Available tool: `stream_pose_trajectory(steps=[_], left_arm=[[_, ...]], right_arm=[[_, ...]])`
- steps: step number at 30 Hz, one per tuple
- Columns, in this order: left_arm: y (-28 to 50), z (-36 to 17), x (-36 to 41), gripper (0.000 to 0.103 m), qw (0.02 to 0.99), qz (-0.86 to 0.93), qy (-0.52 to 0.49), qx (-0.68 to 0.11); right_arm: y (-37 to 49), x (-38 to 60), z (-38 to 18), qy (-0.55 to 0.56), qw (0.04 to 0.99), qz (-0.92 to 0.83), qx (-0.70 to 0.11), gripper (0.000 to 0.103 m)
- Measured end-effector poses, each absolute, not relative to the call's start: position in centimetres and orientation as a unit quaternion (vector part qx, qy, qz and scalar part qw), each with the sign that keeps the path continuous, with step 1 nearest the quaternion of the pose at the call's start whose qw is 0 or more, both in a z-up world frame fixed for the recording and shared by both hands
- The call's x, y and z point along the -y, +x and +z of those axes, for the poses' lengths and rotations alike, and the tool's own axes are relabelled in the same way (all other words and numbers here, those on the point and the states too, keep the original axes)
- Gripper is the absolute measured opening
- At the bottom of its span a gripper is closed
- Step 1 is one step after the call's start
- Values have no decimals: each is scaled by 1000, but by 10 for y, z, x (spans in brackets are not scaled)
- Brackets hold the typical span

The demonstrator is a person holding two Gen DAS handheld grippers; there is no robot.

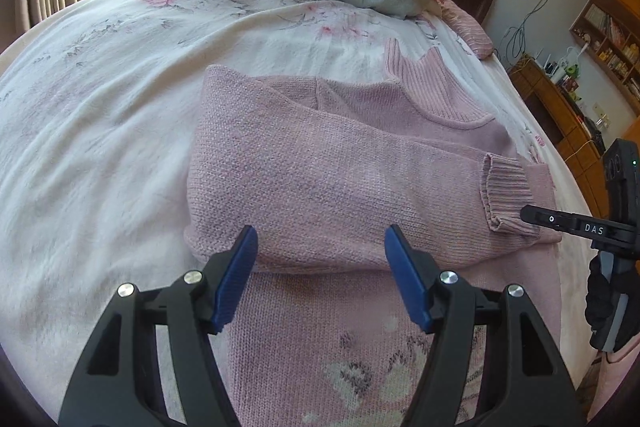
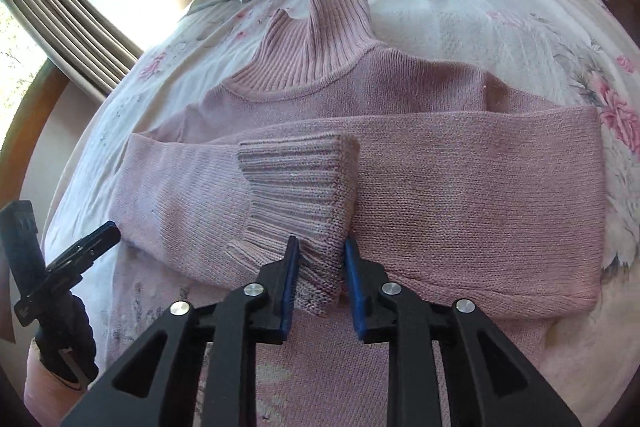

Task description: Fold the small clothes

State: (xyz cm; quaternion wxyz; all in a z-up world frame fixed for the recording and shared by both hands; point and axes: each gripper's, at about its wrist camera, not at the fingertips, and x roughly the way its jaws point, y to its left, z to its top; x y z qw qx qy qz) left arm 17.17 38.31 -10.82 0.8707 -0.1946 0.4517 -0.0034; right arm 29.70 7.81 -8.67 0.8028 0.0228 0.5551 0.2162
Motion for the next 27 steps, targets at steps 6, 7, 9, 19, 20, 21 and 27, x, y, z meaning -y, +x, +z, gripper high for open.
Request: stream_pose_trajectory(steps=[6,7,9,19,20,21,27], left_arm=[[171,-82,-381,66,882,-16,-201,-425],[174,-79,-376,66,883,-20,-197,-426],[181,-80,-366,66,880,-24,-185,-437],[206,-112,-357,66,860,-11,-173,-481],[207,-115,-358,66,859,-9,-174,-482],[207,-117,-360,66,858,-9,-176,-483],[206,-126,-361,66,858,-7,-175,-483]], right_arm=[[268,-111,-46,-60,822,266,-500,41],[263,-124,-46,-78,816,278,-502,44],[257,-148,-54,-115,803,285,-510,44],[272,-151,-105,-173,798,208,-538,16],[273,-145,-102,-160,801,209,-537,14],[274,-137,-98,-143,805,210,-536,11],[278,-81,-75,-59,828,196,-522,10]])
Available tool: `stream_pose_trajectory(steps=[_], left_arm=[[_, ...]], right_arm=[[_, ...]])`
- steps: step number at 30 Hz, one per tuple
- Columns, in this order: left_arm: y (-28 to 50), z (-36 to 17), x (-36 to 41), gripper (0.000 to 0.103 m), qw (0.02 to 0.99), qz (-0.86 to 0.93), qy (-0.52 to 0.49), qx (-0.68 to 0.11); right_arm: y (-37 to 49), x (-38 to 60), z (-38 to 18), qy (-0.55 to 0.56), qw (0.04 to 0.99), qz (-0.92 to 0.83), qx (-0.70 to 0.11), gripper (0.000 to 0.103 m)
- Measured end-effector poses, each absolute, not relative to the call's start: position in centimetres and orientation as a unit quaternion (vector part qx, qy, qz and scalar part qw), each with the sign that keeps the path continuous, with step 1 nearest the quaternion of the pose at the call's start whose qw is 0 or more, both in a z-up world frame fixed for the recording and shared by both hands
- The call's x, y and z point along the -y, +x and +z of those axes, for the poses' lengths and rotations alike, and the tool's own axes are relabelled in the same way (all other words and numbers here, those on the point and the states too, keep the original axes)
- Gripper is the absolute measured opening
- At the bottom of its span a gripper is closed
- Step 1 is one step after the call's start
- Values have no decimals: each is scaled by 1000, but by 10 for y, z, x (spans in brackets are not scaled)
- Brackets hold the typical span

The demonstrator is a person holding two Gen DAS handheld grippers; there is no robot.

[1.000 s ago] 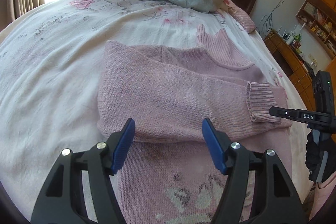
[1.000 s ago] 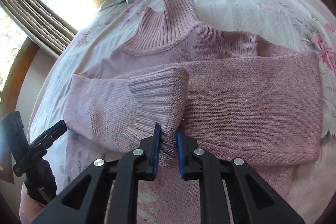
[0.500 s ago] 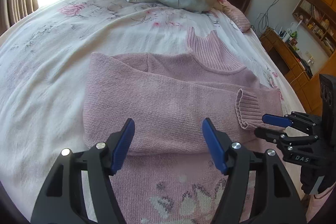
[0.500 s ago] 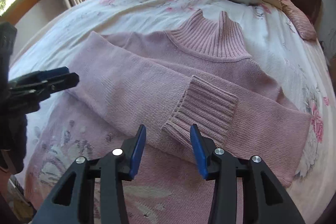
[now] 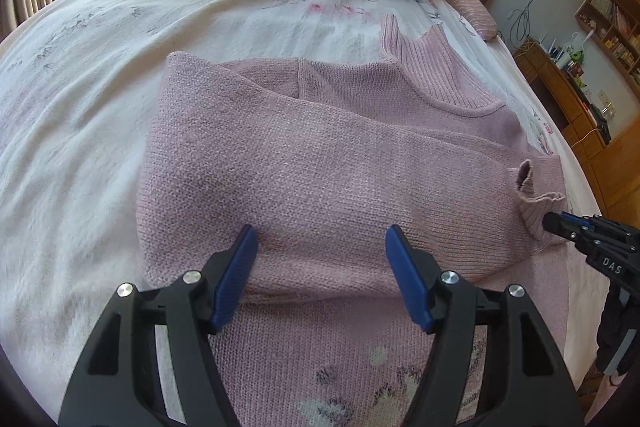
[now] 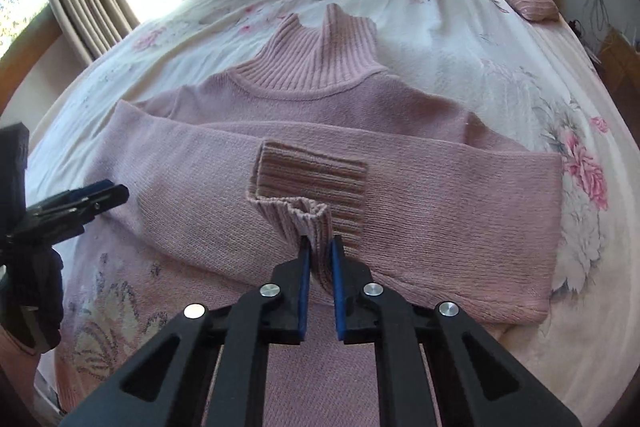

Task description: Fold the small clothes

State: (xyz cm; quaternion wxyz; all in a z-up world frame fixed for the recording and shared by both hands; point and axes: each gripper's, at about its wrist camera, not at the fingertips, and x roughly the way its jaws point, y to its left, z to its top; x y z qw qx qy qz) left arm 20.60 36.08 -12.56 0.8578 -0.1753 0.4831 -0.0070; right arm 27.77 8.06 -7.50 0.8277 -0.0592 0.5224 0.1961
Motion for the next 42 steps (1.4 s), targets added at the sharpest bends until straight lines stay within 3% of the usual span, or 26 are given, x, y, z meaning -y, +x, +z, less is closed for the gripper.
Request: stream_pose_trajectory(steps=[5,8,10,11,18,21,24,35,42], left_arm=[[206,-123,-355,66,861,-6,-162,-482],[205,-114,-352,66,866,-12,-162,-472],[203,-104,-347,66,873,-21,-159,-460],[203,-100,-344,66,876,-25,-156,-455],[213,-94,-325,67,875,-45,-148,-458],[219,-102,-324,67,870,-42,-146,-468],[225,-116,-327,67,863,-35,-146,-483],[225,-132,-330,67,863,-43,-123,-487],[245,-90,-332,68,868,-69,-147,-468]], right_arm=[[280,-29,-73,-7,832,167,-528,11],[284,-2,-83,26,825,158,-542,25],[285,13,-85,46,827,156,-539,46],[286,17,-86,58,825,161,-538,47],[309,20,-105,118,798,179,-563,46],[313,15,-114,117,791,180,-573,25],[312,13,-118,97,795,174,-573,19],[314,7,-126,67,794,173,-579,17],[315,-2,-83,33,827,197,-526,25]])
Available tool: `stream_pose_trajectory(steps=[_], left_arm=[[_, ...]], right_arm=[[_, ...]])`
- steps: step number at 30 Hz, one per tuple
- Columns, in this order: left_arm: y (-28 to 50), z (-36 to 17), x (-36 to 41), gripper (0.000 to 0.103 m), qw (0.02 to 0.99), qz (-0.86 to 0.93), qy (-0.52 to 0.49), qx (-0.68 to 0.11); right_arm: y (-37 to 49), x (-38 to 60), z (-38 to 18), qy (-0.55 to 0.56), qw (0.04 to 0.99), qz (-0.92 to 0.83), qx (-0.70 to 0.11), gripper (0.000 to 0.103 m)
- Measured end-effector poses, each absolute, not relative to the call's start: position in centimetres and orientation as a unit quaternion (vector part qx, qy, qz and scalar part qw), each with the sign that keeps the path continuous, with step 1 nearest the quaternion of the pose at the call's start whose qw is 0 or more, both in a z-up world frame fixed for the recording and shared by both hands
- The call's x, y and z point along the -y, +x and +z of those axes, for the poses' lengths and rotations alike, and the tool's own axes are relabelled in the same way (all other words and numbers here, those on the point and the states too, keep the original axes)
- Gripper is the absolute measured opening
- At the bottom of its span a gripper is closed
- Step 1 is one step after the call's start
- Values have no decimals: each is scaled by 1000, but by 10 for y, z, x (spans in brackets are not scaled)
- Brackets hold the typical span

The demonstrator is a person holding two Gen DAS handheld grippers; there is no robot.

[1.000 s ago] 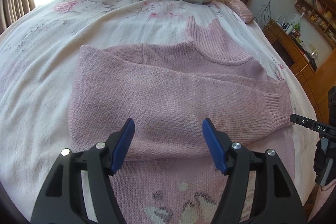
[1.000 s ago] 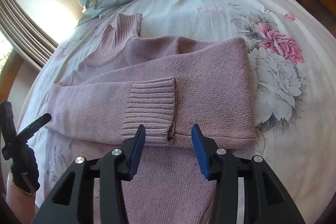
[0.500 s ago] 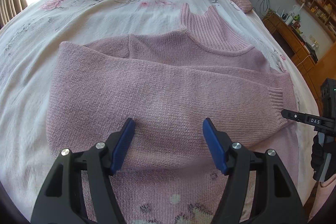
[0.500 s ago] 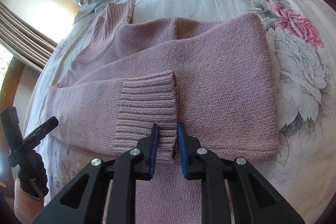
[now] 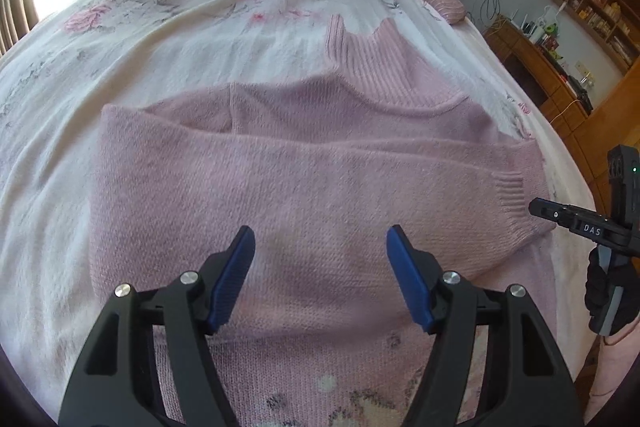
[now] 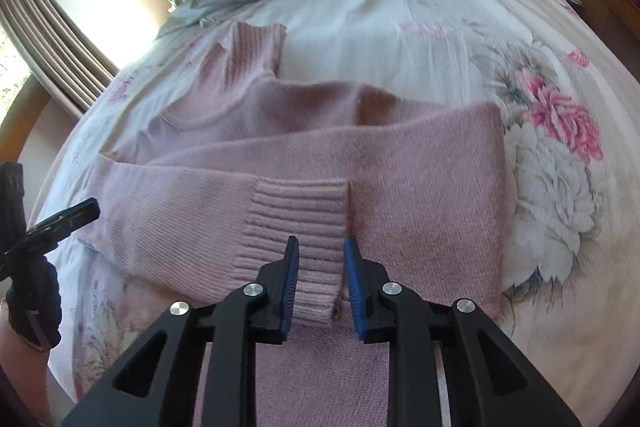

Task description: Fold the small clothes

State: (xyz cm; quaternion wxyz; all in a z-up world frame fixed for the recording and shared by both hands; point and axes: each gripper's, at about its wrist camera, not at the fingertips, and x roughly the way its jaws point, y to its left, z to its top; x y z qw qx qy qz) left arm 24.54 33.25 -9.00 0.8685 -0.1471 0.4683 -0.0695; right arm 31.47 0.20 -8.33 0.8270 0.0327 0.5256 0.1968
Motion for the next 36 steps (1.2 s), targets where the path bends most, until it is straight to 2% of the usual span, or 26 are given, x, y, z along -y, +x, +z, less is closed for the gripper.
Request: stream_pose_trajectory(steps=[3,4,12,19,25,26,27,28,29,30,36], left_arm=[[276,-71,-329,70,870,-77,-146,-464],[289,-69,-328,70,868,-79,-149,-467],[392,-91,-332,70,851,-69,-157,-497],[451,-126,-335,70,827,-88,-186,-524],[473,-141,-333,67,823,-93,-220,-516],[475,-140,-331,56,824,-94,-221,-514],[477,-139,-329,38,823,-97,-221,-514],[479,-139,-328,28,821,-102,-223,-516],[479,-138,-327,15,818,-107,-230,-517],[477,-137,-328,7,816,-117,-239,-513],[441,-101,-332,7,838,-160,-268,-447]], right_arm=[[337,-16,-66,40,824,222,-520,39],[347,-22,-62,37,823,227,-519,40],[452,-57,-73,73,797,237,-551,41],[513,-96,-105,87,778,238,-575,54],[533,-109,-127,91,783,220,-575,57],[534,-109,-127,91,784,221,-572,55],[534,-109,-126,83,789,219,-568,45],[533,-109,-123,75,793,222,-562,25],[532,-107,-120,80,793,236,-556,12],[530,-105,-116,95,791,247,-552,11],[498,-87,-72,113,808,292,-499,10]])
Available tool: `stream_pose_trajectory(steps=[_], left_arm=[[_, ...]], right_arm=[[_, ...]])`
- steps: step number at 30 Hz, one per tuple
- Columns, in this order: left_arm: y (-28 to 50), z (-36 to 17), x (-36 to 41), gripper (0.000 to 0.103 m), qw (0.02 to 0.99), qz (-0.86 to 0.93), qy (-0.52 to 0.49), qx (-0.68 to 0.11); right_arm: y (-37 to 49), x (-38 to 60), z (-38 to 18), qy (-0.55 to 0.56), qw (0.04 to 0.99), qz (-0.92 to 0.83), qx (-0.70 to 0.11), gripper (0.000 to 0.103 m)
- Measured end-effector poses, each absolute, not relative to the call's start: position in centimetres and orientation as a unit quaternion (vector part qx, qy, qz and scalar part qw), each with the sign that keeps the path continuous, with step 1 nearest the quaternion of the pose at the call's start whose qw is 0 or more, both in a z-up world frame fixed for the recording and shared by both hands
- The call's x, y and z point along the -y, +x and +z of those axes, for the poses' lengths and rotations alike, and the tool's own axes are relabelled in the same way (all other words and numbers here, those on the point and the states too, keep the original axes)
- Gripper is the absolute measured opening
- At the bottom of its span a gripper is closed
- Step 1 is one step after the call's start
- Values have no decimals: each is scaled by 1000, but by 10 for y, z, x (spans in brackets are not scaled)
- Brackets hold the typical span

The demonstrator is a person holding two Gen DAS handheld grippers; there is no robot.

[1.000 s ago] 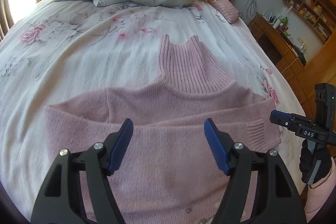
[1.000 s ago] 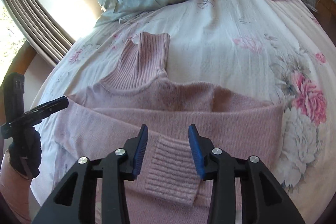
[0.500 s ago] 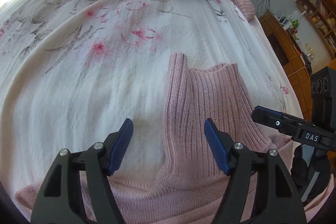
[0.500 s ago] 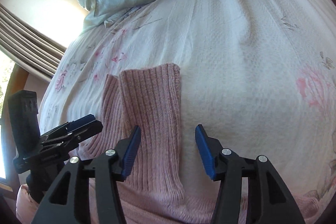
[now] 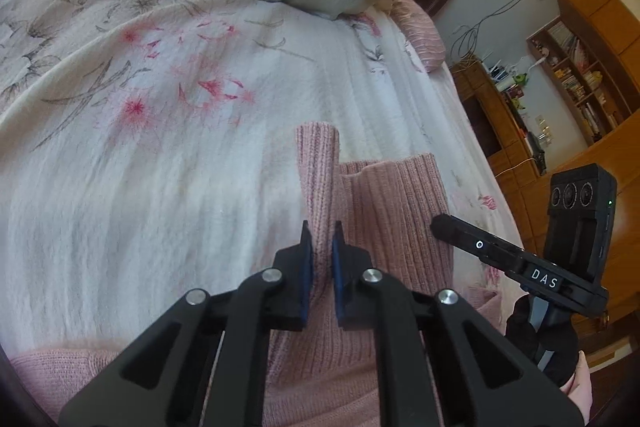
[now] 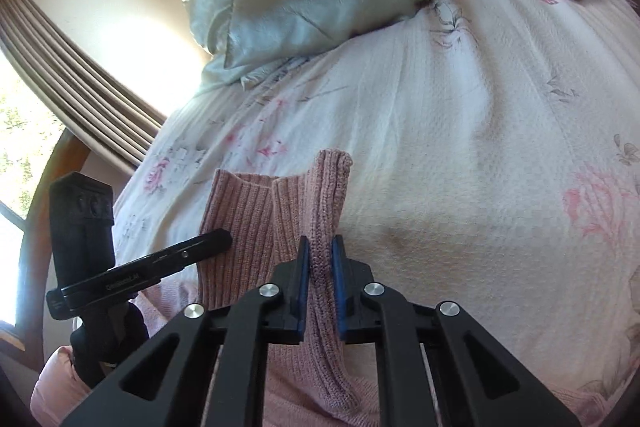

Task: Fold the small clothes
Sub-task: 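Lift and fold the collar down onto the sweater body, open both grippers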

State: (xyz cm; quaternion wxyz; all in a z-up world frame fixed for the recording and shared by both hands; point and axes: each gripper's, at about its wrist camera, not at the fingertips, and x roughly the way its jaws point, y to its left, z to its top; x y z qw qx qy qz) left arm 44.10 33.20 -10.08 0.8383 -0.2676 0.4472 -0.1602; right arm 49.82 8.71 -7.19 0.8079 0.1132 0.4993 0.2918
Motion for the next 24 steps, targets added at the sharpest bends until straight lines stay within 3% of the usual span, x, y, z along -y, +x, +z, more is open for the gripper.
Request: stream_pose_trajectory(steps=[12,22,24], left_arm=[[296,-25,-320,7,888,-222,-202,-347],[208,-58,-305,8,890,-226,-150,-367],[196,-73,-304,14,887,-220,-140,-382]], right_arm=[[368,-66,13,58,826,377,-415,10],[279,-58,-20,21,817,385,-429,10],[267,-57,-39,13,812,377,-444,10]])
